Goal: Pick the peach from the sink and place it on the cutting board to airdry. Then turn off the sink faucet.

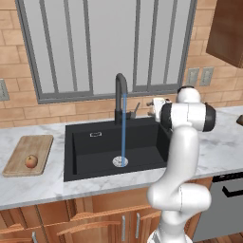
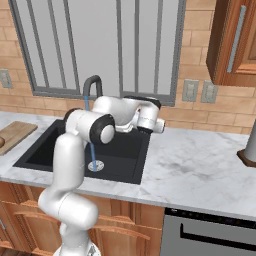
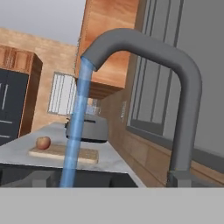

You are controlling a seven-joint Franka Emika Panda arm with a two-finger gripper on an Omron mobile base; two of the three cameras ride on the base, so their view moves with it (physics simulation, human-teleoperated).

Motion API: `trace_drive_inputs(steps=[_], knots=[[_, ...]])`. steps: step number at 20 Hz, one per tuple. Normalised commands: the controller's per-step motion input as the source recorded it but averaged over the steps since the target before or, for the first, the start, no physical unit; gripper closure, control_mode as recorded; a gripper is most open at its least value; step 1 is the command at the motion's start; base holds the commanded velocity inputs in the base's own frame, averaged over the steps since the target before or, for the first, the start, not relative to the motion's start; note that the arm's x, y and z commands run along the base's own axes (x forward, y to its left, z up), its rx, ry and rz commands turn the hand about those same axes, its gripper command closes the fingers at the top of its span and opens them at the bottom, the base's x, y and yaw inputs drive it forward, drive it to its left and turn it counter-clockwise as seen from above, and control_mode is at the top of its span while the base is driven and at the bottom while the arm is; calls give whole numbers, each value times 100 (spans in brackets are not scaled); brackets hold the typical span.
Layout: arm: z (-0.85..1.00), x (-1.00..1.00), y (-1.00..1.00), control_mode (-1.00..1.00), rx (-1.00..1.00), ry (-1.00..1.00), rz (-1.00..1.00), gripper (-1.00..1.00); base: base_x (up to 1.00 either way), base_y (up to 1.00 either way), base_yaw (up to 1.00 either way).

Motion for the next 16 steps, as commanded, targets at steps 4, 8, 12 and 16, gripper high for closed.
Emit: trace_drive_inputs(steps=[4,8,12,16], knots=[[-11,33,0,-100,0,3,-2,-100,0,0,0],[-14,26,0,-100,0,2,-2,-100,0,0,0],[-17,14,0,-100,0,1,-3,-100,0,0,0],[-17,15,0,-100,0,0,-3,-100,0,0,0]])
